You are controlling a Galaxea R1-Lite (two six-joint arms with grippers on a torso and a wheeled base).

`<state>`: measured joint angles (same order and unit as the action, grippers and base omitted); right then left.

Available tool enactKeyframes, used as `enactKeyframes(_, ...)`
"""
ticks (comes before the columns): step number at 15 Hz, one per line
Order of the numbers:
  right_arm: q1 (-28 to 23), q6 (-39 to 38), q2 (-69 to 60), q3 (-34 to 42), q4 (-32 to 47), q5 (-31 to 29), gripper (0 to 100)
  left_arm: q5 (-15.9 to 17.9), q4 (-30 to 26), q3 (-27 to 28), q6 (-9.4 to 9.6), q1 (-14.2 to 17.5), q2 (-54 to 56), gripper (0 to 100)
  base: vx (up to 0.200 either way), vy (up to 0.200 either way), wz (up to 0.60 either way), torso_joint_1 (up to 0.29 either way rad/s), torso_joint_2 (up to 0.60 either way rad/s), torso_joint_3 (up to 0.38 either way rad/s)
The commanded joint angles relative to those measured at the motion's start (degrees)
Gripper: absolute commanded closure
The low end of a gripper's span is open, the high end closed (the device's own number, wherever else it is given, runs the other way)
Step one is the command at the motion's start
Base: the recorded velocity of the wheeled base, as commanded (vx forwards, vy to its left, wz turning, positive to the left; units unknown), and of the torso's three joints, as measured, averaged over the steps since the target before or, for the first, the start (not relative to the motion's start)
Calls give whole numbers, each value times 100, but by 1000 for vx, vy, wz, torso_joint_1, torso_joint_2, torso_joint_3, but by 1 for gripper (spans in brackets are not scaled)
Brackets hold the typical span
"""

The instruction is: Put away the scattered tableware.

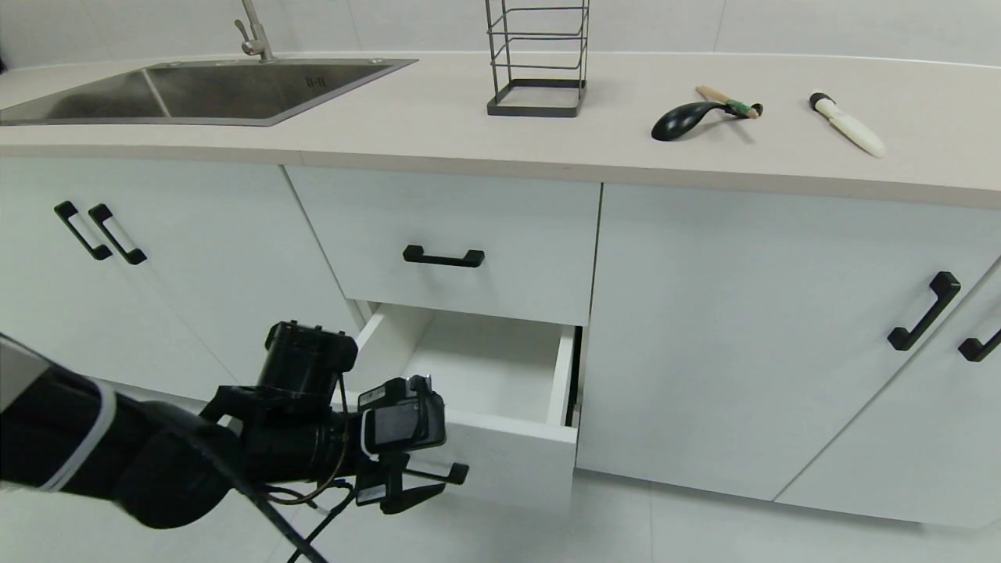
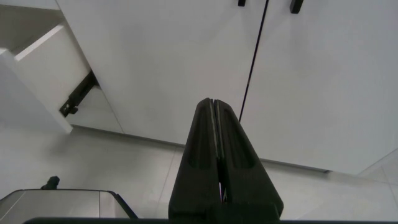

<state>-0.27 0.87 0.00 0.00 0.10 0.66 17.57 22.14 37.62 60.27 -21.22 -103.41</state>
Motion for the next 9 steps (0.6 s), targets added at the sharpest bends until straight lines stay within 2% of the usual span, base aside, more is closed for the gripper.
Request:
enactKeyframes(1, 0, 1, 0, 0, -1, 4, 100, 1, 19, -440, -7, -128, 708, 0, 0, 0, 0, 0, 0, 0)
enactKeyframes(3, 0, 1, 0, 0, -1, 4, 100, 19, 19, -668, -24, -145, 937, 0, 0, 0, 0, 0, 0, 0)
enactKeyframes(9, 0, 1, 0, 0, -1, 4, 100, 36, 10, -712, -15, -154, 955, 0, 0, 0, 0, 0, 0, 0)
